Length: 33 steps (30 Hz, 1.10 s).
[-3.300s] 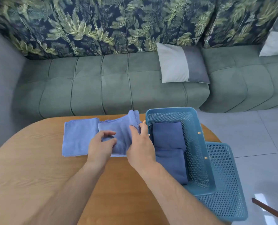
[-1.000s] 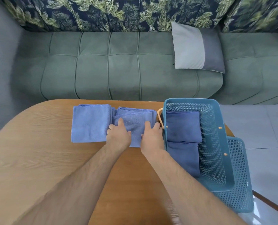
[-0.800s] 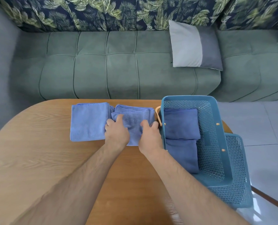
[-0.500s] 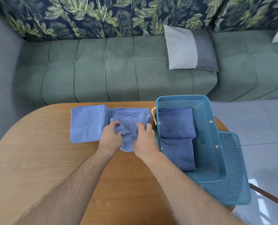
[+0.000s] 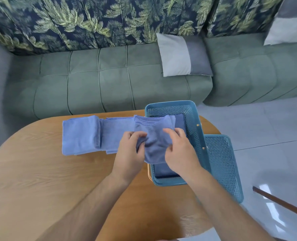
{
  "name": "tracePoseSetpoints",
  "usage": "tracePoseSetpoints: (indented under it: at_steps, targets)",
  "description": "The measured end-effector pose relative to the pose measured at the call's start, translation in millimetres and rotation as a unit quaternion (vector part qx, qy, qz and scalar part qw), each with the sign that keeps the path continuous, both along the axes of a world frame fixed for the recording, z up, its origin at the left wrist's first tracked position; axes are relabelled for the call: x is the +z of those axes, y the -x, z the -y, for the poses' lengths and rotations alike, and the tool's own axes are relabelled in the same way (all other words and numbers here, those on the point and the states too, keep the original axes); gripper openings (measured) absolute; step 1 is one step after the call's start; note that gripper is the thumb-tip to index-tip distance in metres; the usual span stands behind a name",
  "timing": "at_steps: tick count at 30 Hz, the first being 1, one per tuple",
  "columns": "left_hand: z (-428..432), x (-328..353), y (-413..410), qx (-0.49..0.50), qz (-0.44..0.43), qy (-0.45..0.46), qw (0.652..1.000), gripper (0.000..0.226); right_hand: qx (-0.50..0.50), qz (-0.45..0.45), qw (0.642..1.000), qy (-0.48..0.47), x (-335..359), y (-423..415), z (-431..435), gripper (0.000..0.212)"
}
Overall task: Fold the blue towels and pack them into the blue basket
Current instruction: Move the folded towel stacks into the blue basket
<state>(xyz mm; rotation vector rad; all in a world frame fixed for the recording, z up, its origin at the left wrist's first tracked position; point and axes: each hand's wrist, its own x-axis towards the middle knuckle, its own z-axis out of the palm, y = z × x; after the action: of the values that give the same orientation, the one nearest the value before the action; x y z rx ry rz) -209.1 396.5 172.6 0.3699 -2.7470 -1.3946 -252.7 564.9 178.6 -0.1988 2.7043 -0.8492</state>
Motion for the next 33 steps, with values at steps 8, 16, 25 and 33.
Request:
tracePoseSetpoints:
  at_steps: [8, 16, 25, 33]
  targets:
    - [-79, -45, 0, -0.096, 0.137, 0.097, 0.981, 0.032, 0.003, 0.115, 0.989, -0.092, -35, -6, -82, 0.056]
    - [-109, -67, 5, -0.167, 0.291, 0.280, 0.899, 0.029, 0.072, 0.167, 0.975, -0.126, -77, 0, -84, 0.055]
    - [-119, -74, 10, -0.229, 0.218, 0.471, 0.824, 0.032, 0.108, 0.127, 0.942, -0.292, -85, -1, -66, 0.053]
    - [-119, -113, 22, -0.308, 0.357, 0.372, 0.800, 0.083, 0.142, 0.202, 0.922, -0.298, -120, 7, -56, 0.088]
